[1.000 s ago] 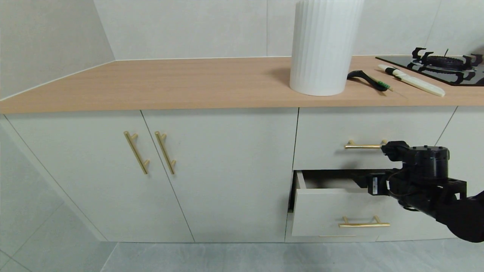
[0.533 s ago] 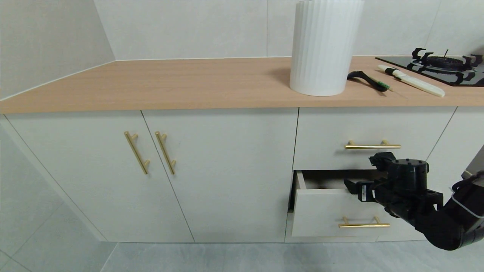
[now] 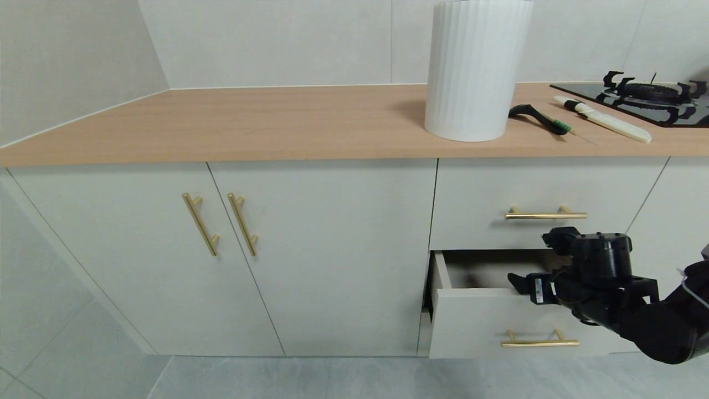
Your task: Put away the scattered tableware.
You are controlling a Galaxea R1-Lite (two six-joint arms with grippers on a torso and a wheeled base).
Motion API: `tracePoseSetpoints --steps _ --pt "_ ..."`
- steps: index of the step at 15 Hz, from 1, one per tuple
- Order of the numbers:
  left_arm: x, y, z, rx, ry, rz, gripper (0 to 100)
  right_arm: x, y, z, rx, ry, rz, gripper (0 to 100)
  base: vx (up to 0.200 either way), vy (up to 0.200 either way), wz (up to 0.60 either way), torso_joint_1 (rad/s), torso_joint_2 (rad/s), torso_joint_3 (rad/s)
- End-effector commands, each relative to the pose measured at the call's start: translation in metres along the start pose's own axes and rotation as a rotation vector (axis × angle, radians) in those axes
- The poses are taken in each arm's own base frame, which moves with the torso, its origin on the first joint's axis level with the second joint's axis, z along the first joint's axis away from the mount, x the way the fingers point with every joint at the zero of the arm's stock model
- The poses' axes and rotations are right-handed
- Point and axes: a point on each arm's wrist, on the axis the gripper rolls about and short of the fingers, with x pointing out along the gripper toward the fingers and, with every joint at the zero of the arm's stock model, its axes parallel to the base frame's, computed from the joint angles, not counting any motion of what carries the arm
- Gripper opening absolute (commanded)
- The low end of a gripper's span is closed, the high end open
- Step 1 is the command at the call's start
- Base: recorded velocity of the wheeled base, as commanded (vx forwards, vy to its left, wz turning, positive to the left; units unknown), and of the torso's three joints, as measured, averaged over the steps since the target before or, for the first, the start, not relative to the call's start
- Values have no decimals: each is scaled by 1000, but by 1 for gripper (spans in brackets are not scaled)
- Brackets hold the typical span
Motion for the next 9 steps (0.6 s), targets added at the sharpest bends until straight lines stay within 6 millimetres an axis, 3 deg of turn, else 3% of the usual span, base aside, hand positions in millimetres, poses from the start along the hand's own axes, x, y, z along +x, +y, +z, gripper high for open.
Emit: tracePoseSetpoints --steps 1,9 --pt "0 0 0 -1 0 0 100 -10 -1 10 2 -17 2 100 0 0 0 0 0 0" --pt "0 0 0 -1 0 0 100 -49 -3 23 -51 270 39 100 0 0 0 0 0 0"
